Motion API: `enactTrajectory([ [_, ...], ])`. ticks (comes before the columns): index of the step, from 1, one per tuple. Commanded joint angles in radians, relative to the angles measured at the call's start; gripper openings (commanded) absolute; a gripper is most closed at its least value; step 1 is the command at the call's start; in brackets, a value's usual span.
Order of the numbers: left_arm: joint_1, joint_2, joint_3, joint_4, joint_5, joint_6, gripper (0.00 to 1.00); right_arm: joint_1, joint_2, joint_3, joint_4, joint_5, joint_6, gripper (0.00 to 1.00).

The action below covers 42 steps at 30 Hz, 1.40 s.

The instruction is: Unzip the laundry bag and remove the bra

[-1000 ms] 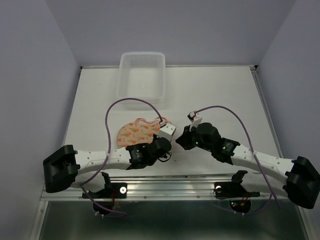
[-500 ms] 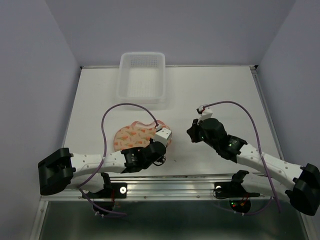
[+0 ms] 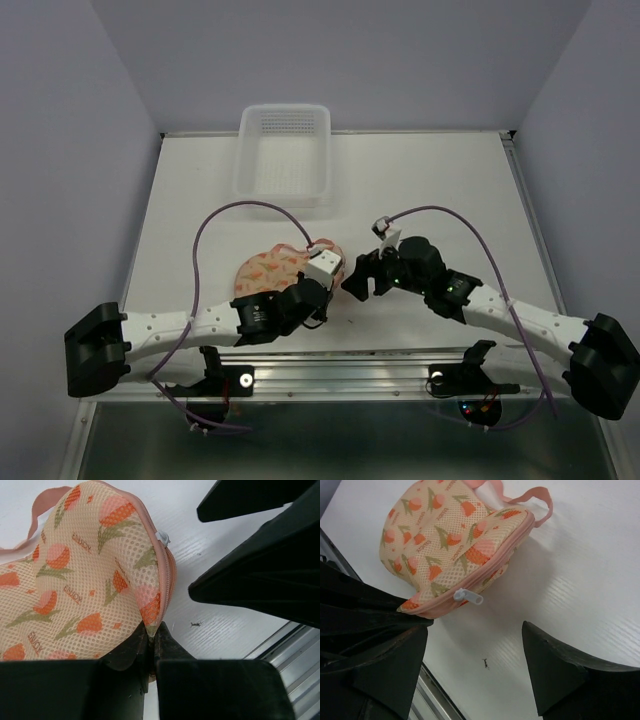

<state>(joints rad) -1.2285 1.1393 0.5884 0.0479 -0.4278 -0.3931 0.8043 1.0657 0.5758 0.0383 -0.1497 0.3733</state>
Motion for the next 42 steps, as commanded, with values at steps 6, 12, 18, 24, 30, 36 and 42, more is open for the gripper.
enactTrajectory([
  [6, -0.003, -0.101, -0.036, 0.064, -0.003, -0.027, 0.13, -0.181, 0.126, 0.009, 0.331, -0.373, 0.168, 0.84],
  [12, -0.003, -0.098, -0.055, 0.093, -0.003, -0.035, 0.13, -0.195, 0.136, 0.029, 0.384, -0.432, 0.23, 0.8],
  [18, -0.003, -0.088, -0.053, 0.116, -0.008, -0.039, 0.12, -0.195, 0.163, 0.047, 0.39, -0.453, 0.254, 0.74],
  [24, -0.003, -0.088, -0.053, 0.136, -0.014, -0.043, 0.12, -0.195, 0.204, 0.042, 0.408, -0.475, 0.277, 0.7],
  [30, -0.003, -0.087, -0.047, 0.142, -0.02, -0.043, 0.12, -0.195, 0.227, 0.03, 0.419, -0.495, 0.289, 0.59],
  [36, -0.003, -0.079, -0.052, 0.145, -0.025, -0.046, 0.12, -0.195, 0.212, 0.035, 0.417, -0.499, 0.288, 0.38],
  [42, -0.003, -0.066, -0.05, 0.141, -0.035, -0.049, 0.12, -0.195, 0.189, 0.033, 0.371, -0.478, 0.262, 0.29],
])
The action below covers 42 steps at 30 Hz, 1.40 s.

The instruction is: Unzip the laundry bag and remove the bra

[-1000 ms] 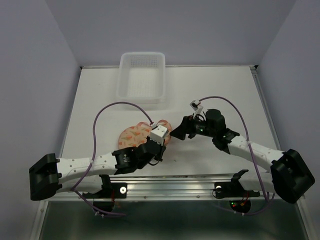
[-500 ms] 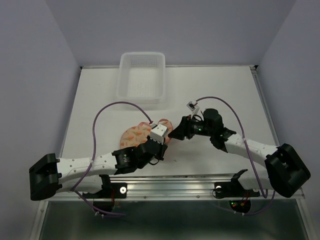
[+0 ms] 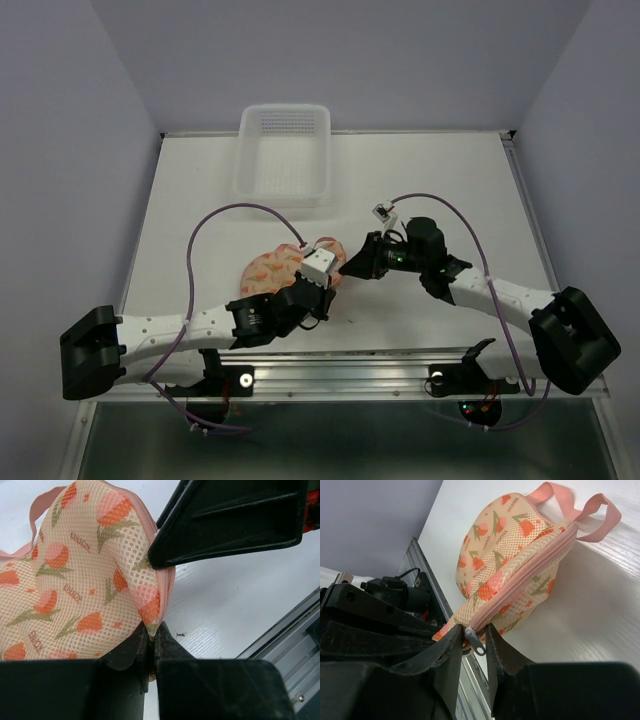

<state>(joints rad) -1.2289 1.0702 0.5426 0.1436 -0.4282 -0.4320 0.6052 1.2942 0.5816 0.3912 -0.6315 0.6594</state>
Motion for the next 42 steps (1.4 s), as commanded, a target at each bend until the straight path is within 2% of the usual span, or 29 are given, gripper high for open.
enactTrajectory([
  [1, -0.001, 0.005, -0.003, 0.04, -0.037, -0.01, 0.12, 0.004, -0.048, 0.029, -0.004, 0.009, -0.032, 0.29],
  [8, -0.001, 0.017, -0.001, 0.037, -0.043, -0.014, 0.12, 0.004, -0.09, 0.029, -0.086, 0.047, -0.073, 0.31],
  [25, 0.006, 0.06, 0.03, 0.034, -0.047, -0.001, 0.12, 0.004, -0.096, 0.026, -0.104, 0.021, -0.061, 0.31],
  [42, 0.006, 0.056, 0.036, 0.036, -0.027, 0.004, 0.12, 0.004, -0.042, 0.001, -0.084, 0.062, -0.08, 0.28],
])
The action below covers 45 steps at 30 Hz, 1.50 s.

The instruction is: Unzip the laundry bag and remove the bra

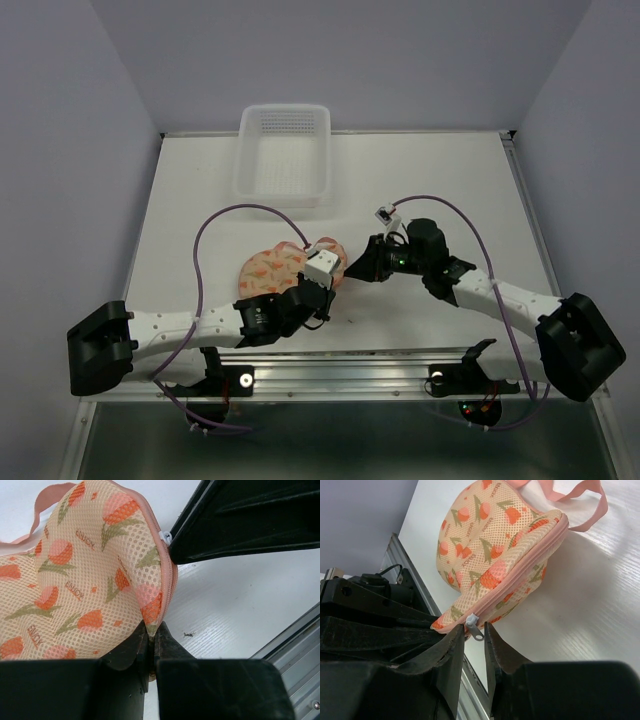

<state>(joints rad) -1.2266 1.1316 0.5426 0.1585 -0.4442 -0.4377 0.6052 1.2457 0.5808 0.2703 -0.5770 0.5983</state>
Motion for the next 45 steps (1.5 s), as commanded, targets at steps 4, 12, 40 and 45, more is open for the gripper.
enactTrajectory([
  [4, 0.004, -0.004, 0.039, 0.021, -0.011, 0.011, 0.12, 0.004, 0.008, -0.004, 0.047, -0.001, -0.023, 0.28],
  [12, 0.004, -0.003, 0.045, 0.007, -0.024, 0.013, 0.11, 0.004, -0.009, -0.022, 0.043, 0.009, -0.029, 0.11],
  [40, 0.016, -0.001, -0.056, -0.079, -0.073, -0.151, 0.1, -0.088, -0.18, 0.073, -0.319, 0.408, -0.11, 0.01],
  [45, 0.055, -0.015, -0.021, -0.082, -0.093, -0.133, 0.59, -0.088, -0.2, 0.021, -0.231, 0.226, -0.123, 0.01],
])
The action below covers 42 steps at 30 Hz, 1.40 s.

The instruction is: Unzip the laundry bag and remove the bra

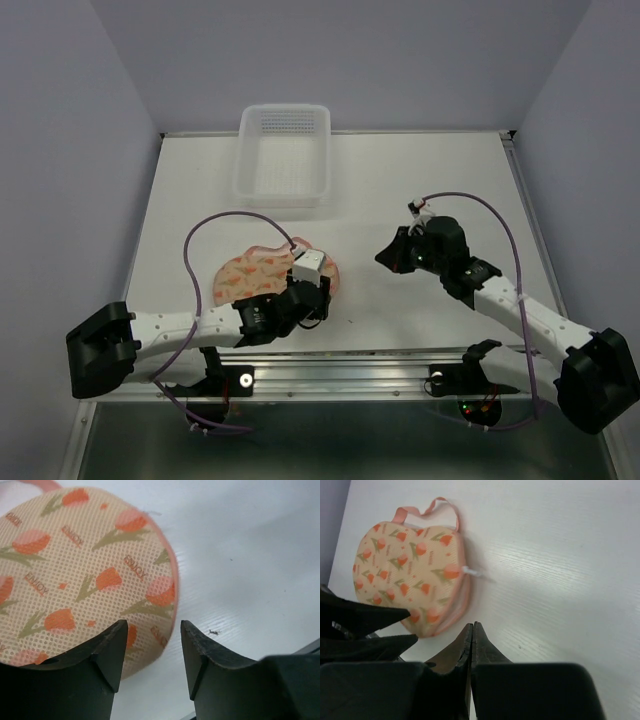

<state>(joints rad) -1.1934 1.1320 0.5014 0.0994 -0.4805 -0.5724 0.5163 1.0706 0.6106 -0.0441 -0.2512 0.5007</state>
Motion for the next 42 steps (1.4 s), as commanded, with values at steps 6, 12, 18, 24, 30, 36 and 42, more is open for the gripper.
enactTrajectory([
  [6, 0.021, -0.041, 0.051, 0.043, 0.003, 0.078, 0.45, 0.001, -0.005, -0.052, 0.154, -0.174, -0.007, 0.01],
  [12, 0.021, -0.023, 0.069, -0.01, 0.01, 0.062, 0.65, 0.001, 0.068, -0.083, 0.242, -0.212, 0.039, 0.45],
  [18, 0.028, 0.201, 0.351, -0.335, -0.216, -0.084, 0.99, 0.001, 0.055, -0.109, 0.263, -0.151, 0.053, 0.7],
  [24, 0.077, 0.469, 0.604, -0.63, -0.311, -0.23, 0.99, 0.001, -0.053, -0.143, 0.189, -0.015, 0.052, 0.94],
  [30, 0.109, 0.529, 0.612, -0.664, -0.294, -0.273, 0.95, 0.001, -0.187, -0.169, 0.061, 0.199, 0.071, 1.0],
  [36, 0.137, 0.586, 0.618, -0.612, -0.283, -0.233, 0.89, 0.001, -0.339, -0.215, 0.004, 0.335, 0.127, 1.0],
  [42, 0.146, 0.653, 0.661, -0.563, -0.264, -0.195, 0.84, 0.001, -0.368, -0.225, -0.023, 0.356, 0.133, 1.0],
])
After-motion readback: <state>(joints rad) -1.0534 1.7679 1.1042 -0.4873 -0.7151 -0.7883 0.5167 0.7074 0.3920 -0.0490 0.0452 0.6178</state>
